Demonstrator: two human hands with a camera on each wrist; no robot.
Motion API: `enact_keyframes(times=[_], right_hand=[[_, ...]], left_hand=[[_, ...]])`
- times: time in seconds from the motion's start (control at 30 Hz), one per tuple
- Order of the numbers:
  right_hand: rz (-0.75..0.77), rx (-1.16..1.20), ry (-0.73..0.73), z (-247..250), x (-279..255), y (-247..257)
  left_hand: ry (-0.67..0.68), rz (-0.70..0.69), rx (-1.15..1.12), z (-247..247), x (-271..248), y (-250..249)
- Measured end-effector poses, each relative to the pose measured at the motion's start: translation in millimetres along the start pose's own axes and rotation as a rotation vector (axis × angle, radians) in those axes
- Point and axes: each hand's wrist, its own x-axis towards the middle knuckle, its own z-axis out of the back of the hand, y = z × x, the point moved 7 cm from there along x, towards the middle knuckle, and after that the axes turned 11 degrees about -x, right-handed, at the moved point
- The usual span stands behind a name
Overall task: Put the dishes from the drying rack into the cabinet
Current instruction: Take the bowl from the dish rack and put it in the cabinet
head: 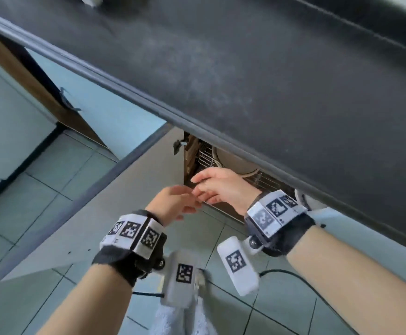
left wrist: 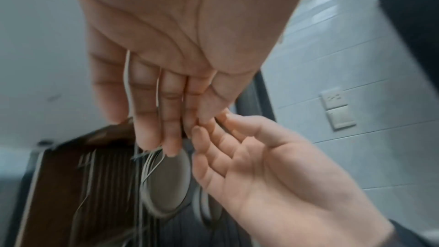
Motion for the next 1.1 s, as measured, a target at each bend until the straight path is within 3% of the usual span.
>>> enact_keyframes(times=[0.1,0.2,0.4,0.6,0.77,0.9,1.03,1.1], right_hand=[[0.186,-0.149,-0.012,-6.5,-36.3,61.2],[0.345,-0.150,-0.089,4.7,-64.9,112.5],[0.439,-0.190,-0.248,46.9,-66.2,186.7],[0.379,-0.150,-0.268,60.4,-4.2,245.9],[0.394,-0.188,-0.298,51.4,87.7,343.7],[0.498,-0.171,-0.376,45.8,147.6,422.0],[0.503,-0.550,-0.586,50.8,188.6,453.8],[0.536,-0.640,-0.614,51.5,199.9,466.4]], left_hand=[[-0.066,-0.083,0.025,23.8,-42.8,-45.2],[-0.076,-0.172,0.057,36.6,-71.0,-103.2],[-0.108,-0.433,-0.064,77.7,-92.6,-200.3],[-0.179,-0.516,-0.187,153.3,-64.0,-238.8],[-0.338,-0.570,-0.329,270.7,-28.0,-276.5],[-0.509,-0.628,-0.417,363.3,-6.3,-313.4],[-0.647,-0.709,-0.388,430.9,26.2,-356.7],[-0.746,-0.761,-0.317,460.7,42.3,-379.5]])
